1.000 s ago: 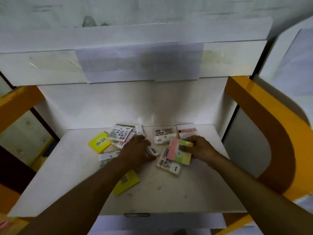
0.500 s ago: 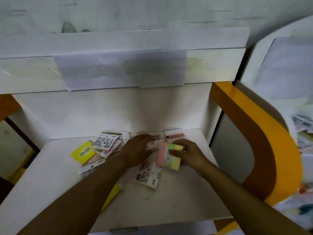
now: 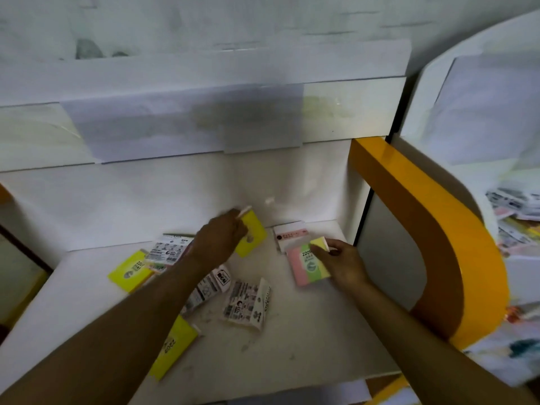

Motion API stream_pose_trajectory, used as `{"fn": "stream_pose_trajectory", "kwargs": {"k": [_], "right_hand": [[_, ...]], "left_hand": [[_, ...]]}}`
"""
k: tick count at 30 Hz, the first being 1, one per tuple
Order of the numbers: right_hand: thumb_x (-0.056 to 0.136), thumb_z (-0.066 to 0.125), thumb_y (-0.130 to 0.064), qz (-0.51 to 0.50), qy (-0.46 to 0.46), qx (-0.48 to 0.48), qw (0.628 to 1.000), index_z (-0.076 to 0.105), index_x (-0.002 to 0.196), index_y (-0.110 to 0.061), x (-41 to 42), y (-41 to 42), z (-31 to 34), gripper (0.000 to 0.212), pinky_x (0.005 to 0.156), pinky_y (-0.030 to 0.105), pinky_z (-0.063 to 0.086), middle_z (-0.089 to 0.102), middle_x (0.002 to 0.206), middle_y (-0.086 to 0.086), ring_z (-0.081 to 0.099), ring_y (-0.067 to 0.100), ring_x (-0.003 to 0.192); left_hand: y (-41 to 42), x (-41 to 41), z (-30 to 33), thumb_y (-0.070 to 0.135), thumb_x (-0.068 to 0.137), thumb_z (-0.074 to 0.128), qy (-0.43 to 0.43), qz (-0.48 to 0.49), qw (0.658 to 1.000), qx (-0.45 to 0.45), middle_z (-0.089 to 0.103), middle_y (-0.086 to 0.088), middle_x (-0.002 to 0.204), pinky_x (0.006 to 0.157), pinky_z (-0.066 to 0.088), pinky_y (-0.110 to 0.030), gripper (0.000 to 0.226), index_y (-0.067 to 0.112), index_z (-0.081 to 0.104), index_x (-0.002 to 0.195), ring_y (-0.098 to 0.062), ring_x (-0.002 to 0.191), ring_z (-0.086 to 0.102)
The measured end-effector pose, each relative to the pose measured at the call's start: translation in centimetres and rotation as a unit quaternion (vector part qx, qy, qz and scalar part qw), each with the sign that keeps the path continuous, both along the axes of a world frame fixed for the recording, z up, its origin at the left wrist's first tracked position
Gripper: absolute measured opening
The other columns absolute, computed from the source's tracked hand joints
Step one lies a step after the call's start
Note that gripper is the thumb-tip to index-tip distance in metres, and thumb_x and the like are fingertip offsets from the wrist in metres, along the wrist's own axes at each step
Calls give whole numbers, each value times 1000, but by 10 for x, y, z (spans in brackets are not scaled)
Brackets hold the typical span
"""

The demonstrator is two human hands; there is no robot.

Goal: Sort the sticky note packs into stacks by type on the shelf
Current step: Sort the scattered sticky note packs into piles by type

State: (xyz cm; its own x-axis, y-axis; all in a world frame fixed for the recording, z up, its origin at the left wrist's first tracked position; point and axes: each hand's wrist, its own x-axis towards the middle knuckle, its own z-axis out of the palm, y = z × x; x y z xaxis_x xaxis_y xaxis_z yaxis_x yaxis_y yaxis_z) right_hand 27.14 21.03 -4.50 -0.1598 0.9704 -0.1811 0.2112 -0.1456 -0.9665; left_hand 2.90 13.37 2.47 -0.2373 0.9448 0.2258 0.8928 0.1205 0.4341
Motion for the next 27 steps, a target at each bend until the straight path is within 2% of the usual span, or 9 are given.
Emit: {"fn": "stream_pose_trajectory", "kwargs": {"k": [3, 7, 10, 14, 17, 19, 21, 23, 27], "right_hand": [[82, 72, -19, -3, -16, 6, 1000, 70, 102, -16, -5, -1, -3, 20, 83, 48, 58, 74, 94, 11, 72, 27, 81], [86, 68, -18, 19, -64, 57, 996, 69, 104, -13, -11, -4, 6, 18, 78, 34, 58, 73, 95, 7, 71, 23, 85], [87, 67, -15, 26, -77, 90, 993, 66, 103, -12, -19, 5, 18, 17, 63, 18, 52, 66, 92, -1, 65, 18, 84], [89, 59, -18, 43, -92, 41, 994, 67, 101, -19, -36, 21, 17, 14, 85, 40, 57, 73, 101, 10, 69, 26, 90], [91, 56, -21, 69, -109, 33, 991, 67, 106, -16, -49, 18, 13, 20, 86, 42, 56, 72, 104, 9, 69, 24, 91], [91, 57, -25, 96, -121, 33, 987, 66, 114, -14, -63, 10, 12, 27, 86, 39, 56, 71, 108, 8, 69, 24, 94], [91, 58, -28, 129, -120, 29, 984, 63, 119, -15, -81, 1, 10, 31, 86, 38, 56, 70, 113, 8, 68, 23, 97], [92, 56, -27, 155, -126, 39, 979, 61, 121, -15, -98, -7, 9, 32, 87, 35, 54, 68, 117, 7, 66, 23, 101], [94, 54, -26, 195, -128, 53, 971, 58, 124, -16, -118, -19, 9, 32, 90, 35, 52, 64, 120, 6, 63, 22, 106]], "left_hand": [[7, -11, 0, 29, 98, 50, -140, -3, 989, -38, 67, -11, 104, 62, 48, -28, 26, 14, 62, 116, -23, 86, 64], [7, -13, -6, 31, 95, 57, -143, -61, 984, -93, 63, 2, 104, 57, 42, -8, 28, 18, 62, 120, -8, 85, 59], [5, -16, -6, 31, 94, 58, -197, -32, 978, -52, 66, 1, 99, 53, 43, -8, 26, 16, 65, 115, -7, 78, 60], [-6, -34, -2, 31, 93, 59, -296, -6, 954, -35, 69, -3, 101, 59, 47, -22, 25, 17, 67, 112, -14, 84, 64], [-18, -56, -3, 31, 92, 61, -287, 2, 957, -42, 71, -3, 103, 74, 53, -33, 23, 17, 71, 107, -18, 90, 67], [-26, -67, -6, 29, 92, 61, -310, 20, 950, -38, 73, 4, 94, 75, 55, -38, 14, 25, 72, 98, -16, 82, 70], [-32, -72, -9, 24, 93, 60, -328, 33, 944, -35, 71, 13, 78, 59, 53, -25, 11, 25, 70, 94, 1, 63, 67], [-38, -72, -11, 19, 95, 57, -353, 33, 935, -35, 70, 14, 61, 45, 43, -11, 13, 14, 67, 101, 6, 48, 60], [-49, -75, -13, 17, 94, 58, -385, 22, 922, -22, 72, 14, 67, 48, 43, -9, 18, 12, 67, 109, 3, 57, 64]]}}
